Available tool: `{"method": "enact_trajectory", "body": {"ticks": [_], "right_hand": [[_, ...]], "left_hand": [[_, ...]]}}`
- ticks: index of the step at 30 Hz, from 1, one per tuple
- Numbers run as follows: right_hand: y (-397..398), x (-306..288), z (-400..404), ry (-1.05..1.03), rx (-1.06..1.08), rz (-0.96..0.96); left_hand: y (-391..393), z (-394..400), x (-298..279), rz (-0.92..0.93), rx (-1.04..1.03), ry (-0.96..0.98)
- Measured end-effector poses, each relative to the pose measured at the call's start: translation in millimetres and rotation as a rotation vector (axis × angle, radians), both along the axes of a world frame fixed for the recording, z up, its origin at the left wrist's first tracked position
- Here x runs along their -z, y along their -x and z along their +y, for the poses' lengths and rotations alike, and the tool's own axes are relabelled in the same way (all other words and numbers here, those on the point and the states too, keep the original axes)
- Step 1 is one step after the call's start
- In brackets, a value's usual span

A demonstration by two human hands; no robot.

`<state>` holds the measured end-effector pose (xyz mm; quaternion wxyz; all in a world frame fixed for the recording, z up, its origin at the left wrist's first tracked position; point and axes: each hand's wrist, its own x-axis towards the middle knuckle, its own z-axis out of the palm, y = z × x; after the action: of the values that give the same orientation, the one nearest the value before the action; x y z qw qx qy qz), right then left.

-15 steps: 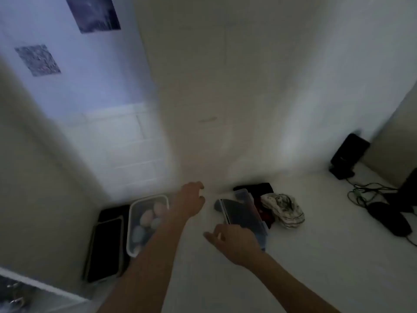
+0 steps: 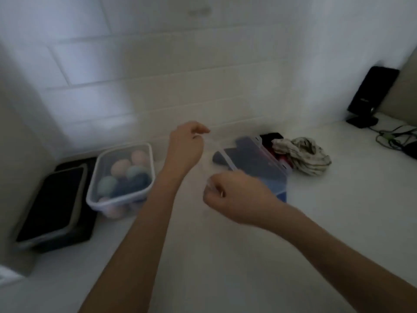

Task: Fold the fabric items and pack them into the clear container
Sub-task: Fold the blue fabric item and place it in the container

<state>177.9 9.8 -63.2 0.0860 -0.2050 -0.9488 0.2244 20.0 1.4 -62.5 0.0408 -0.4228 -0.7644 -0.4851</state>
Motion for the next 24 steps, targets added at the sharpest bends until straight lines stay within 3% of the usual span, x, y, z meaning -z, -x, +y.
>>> {"method": "enact_trajectory", "body": {"ticks": [6, 10, 15, 19, 22, 24], "right_hand": [[-55.1, 12.4, -1.5, -0.138, -0.039, 0.121], [-79.0, 31.4, 11.0, -0.299, -0.107, 0.235], [-88.8, 56.4, 28.7, -0.298, -0.094, 0.301], [-86.2, 61.4, 34.7, -0.204, -0.006, 0.393], [-90.9, 61.0, 40.4, 0.022, 0.222, 0.631], [-92.3, 67.8, 52.7, 0.03, 0.36, 0.669]], "left_hand": [[-33.5, -67.6, 3.0, 0.083, 0.011, -0.11], [-51.0, -98.4, 33.2, 0.363, 0.088, -0.091], [-68.3, -119.4, 68.8, 0.602, 0.033, 0.018], [-70.8, -116.8, 82.9, 0.551, 0.029, -0.047], [-68.4, -115.7, 87.6, 0.497, 0.01, -0.065], [-69.9, -116.3, 88.2, 0.49, -0.01, -0.045]]}}
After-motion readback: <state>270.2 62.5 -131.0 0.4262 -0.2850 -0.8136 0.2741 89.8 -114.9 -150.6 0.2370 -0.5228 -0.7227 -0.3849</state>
